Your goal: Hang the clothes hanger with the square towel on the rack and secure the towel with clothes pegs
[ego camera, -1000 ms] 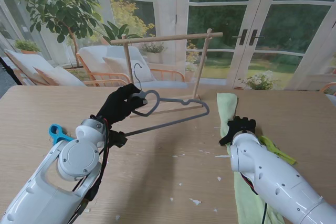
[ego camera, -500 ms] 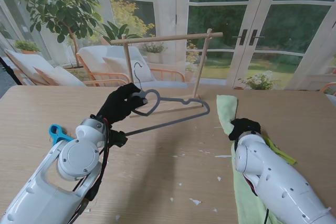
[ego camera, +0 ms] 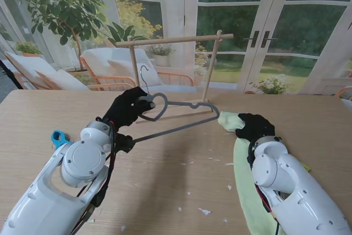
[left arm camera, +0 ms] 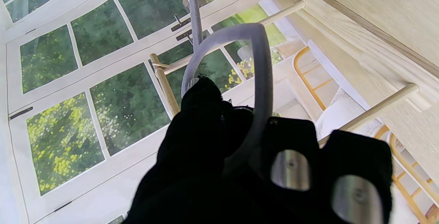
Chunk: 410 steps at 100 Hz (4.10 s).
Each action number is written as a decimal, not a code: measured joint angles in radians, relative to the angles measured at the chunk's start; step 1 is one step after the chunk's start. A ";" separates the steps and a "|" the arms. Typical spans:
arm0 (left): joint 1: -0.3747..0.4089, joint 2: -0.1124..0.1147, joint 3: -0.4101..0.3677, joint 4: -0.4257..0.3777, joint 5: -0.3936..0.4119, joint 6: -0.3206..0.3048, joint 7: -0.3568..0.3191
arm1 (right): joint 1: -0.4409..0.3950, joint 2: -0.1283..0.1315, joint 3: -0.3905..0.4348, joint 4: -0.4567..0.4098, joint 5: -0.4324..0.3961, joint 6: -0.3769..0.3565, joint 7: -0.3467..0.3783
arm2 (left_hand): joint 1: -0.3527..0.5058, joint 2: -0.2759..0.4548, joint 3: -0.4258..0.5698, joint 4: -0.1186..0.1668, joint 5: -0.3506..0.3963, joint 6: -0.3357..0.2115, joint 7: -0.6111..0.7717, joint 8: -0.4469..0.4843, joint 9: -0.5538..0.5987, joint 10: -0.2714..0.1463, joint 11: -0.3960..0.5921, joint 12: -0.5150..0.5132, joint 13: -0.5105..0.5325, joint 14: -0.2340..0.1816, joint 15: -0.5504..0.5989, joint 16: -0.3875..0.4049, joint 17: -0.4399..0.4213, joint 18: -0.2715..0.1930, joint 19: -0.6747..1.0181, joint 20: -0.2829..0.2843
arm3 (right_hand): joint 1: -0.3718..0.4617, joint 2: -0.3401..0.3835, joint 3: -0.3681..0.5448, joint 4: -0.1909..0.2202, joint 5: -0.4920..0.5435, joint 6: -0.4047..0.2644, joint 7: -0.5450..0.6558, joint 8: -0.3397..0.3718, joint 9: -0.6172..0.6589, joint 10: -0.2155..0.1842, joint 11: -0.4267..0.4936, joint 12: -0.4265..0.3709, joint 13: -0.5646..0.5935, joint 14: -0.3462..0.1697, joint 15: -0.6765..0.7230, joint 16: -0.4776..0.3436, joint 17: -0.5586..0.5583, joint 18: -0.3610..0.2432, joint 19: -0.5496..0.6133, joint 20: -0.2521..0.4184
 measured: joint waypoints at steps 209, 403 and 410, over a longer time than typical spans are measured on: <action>-0.148 -0.063 0.175 0.050 -0.208 0.251 0.031 | -0.168 0.017 0.200 -0.573 0.407 -0.174 0.205 | 0.000 0.025 -0.015 0.000 -0.032 0.018 0.000 0.013 -0.001 -0.001 0.018 0.005 0.003 -0.009 0.011 -0.014 0.009 -0.025 0.000 0.026 | -0.025 -0.084 0.051 0.070 0.079 0.005 -0.024 -0.048 0.136 -0.032 0.031 0.065 0.054 -0.022 0.167 0.306 0.182 -0.036 0.091 0.003; -0.123 -0.079 0.126 -0.027 -0.308 0.323 0.046 | -0.311 0.002 0.197 -0.571 0.261 -0.185 0.123 | 0.000 0.035 -0.024 0.000 -0.034 0.023 -0.001 0.014 -0.001 -0.005 0.029 0.005 0.005 -0.011 0.021 -0.015 0.011 -0.033 0.001 0.036 | -0.025 -0.083 0.048 0.070 0.079 0.005 -0.026 -0.048 0.138 -0.035 0.031 0.067 0.054 -0.021 0.170 0.307 0.185 -0.037 0.091 0.004; -0.129 -0.080 0.122 -0.022 -0.305 0.328 0.047 | -0.324 0.004 0.198 -0.583 0.255 -0.191 0.125 | 0.000 0.035 -0.024 0.000 -0.034 0.023 -0.001 0.014 -0.001 -0.005 0.029 0.005 0.005 -0.011 0.021 -0.015 0.011 -0.033 0.001 0.036 | -0.025 -0.083 0.048 0.070 0.079 0.005 -0.026 -0.048 0.138 -0.035 0.031 0.067 0.054 -0.021 0.170 0.307 0.185 -0.037 0.091 0.004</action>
